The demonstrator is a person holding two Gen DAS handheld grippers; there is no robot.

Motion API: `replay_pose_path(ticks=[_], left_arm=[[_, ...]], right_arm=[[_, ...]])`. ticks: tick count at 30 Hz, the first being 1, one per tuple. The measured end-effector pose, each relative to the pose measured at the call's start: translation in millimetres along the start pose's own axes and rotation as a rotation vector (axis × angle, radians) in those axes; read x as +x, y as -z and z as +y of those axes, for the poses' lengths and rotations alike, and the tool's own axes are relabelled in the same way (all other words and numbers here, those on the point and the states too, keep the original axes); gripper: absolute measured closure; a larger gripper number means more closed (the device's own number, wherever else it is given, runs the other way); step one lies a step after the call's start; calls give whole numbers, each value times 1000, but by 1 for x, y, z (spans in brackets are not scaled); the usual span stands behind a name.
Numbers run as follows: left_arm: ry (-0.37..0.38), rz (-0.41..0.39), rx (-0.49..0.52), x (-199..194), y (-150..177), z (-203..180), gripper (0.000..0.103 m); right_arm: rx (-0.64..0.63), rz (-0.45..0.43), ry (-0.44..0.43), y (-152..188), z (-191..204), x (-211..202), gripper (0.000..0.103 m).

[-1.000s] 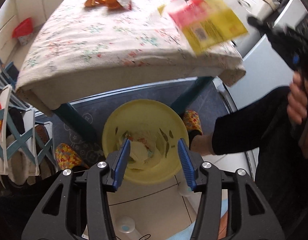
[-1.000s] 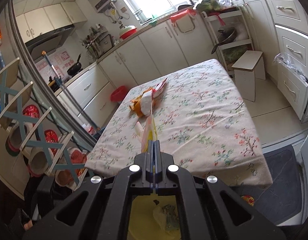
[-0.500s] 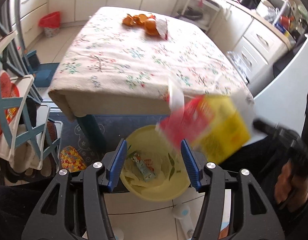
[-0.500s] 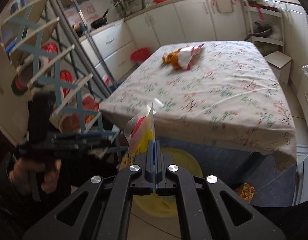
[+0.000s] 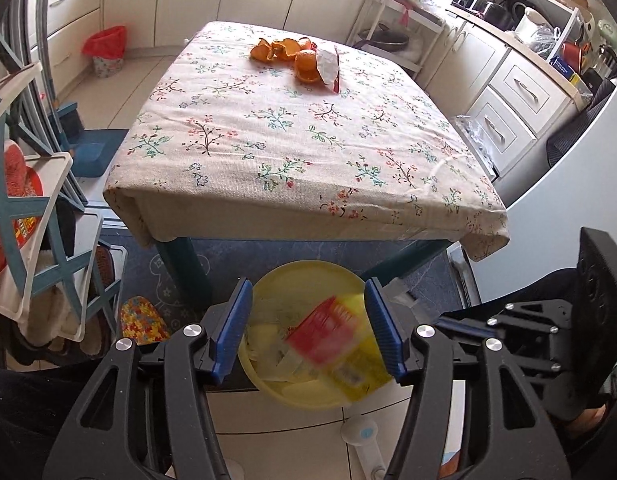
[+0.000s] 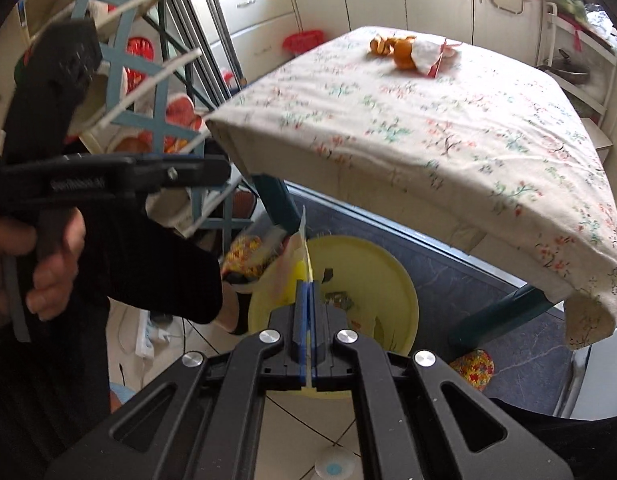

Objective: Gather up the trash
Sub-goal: 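Carry the tissue and yellow wrapper over the bucket and open both tools, then move both tools back over the table toward the orange peels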

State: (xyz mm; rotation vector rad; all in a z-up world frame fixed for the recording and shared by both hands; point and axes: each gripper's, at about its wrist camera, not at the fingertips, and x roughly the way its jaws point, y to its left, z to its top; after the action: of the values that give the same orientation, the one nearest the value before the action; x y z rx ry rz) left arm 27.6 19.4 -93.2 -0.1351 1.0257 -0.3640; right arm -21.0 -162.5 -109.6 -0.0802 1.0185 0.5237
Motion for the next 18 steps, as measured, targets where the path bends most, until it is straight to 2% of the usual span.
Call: replay_pose_path(ticks=[6, 8, 9, 10, 18], left_arm=[[-3, -5, 5, 0, -2, -2, 46], [-4, -5, 7, 1, -2, -1, 45], [-4, -5, 7, 1, -2, -1, 45], [-4, -5, 7, 1, -2, -1, 45], [-11, -4, 15, 3, -4, -2, 44]], right_arm=[[26, 58, 31, 0, -4, 14, 100], [39, 54, 33, -1, -6, 14, 83], [44, 49, 38, -1, -6, 13, 67], [45, 43, 40, -1, -6, 13, 64], [49, 44, 32, -3, -6, 15, 61]])
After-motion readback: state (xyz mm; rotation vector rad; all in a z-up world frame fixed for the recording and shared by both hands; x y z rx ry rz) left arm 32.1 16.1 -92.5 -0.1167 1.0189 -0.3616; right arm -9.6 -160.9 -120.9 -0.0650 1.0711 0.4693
